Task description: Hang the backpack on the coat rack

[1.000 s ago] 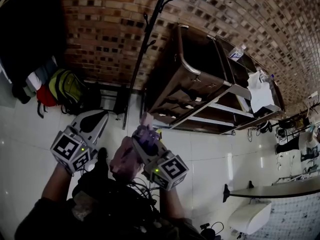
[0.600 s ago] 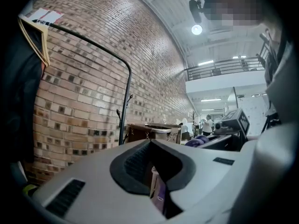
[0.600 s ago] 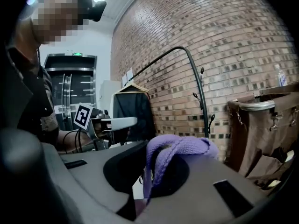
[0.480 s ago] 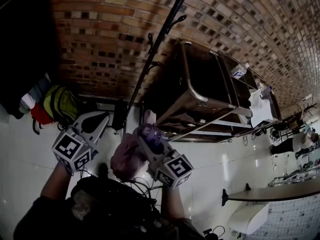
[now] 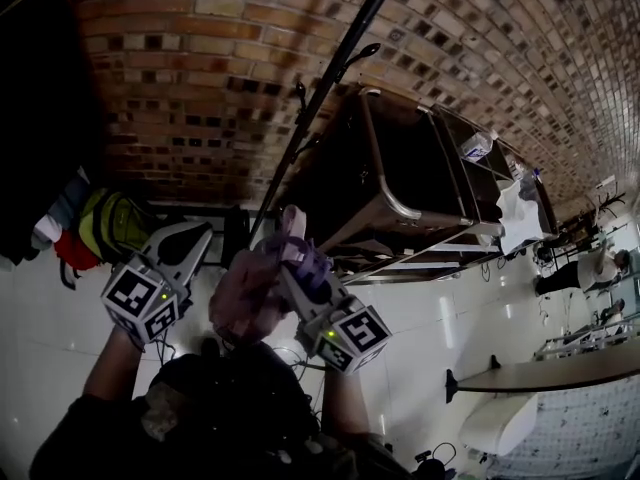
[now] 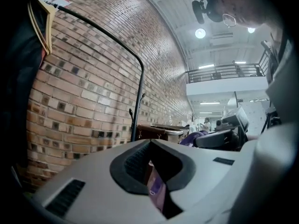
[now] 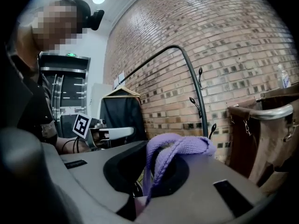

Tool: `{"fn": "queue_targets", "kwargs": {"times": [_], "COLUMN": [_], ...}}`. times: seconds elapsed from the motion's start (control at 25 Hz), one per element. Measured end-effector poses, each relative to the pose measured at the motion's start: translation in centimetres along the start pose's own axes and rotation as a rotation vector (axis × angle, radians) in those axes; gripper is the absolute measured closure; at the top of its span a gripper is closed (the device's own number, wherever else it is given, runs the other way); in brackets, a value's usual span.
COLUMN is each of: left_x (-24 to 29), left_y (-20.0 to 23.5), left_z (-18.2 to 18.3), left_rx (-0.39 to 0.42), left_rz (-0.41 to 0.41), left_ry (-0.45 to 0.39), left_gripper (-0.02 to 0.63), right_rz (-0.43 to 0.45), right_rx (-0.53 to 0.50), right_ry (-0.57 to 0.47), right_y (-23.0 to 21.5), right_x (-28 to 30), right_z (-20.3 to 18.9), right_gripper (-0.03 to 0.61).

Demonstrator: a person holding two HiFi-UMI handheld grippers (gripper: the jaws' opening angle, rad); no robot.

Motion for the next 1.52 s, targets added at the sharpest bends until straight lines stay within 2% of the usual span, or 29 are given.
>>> {"fn": "queue_targets", "kwargs": {"times": [0.28,0.4,0.76,1.0,1.32,1.52], "left_x": [2.2,3.8,12.8,19.3,23.9,25.6], "left_y": [1.4,2.0,3.6,4.1,5.0,6.1], "left_z": [0.4,0.2,0.2,0.0,0.4,0.8], "left_rx": [0.002,0.006,0.0,-0.001,-0.006,-0.005], "left_rz": [0.013,0.035,0.074,0.064,0.113,0.144], "left_ry": [0.008,0.005,0.039,0.048,0.073,0.074], "left_gripper": [0.574,0.574,0.574,0.574,0.574,0.574], "right_rz": [-0.005,-0.002,0.026,0.049,0.15,0.126], "right_rx": [-0.008,-0.022,-0.024,-0.041,-0.047,-0.002], "right_ry": [-0.03,-0.007,0.081,0.107,0.141,0.122], "right_y": [-4.9,-7.6,-16.8,-22.9,-28.4,-31.7], "right_x": [1.8,2.7,5.2,6.2,9.2,10.1], "right_z": [1.9,2.1,2.8,3.6,5.0,5.4], "right_gripper": [0.566,0.566,0.566,0.566,0.566,0.566]}}
Point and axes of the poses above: the fingertips, and each gripper's own axes: x forward along the fingers, y to its left, z out of its top, the point moved 9 cm from there along -x, backward along the fingers, and after that the axes turned 11 degrees about z, right-handed, at the moved point
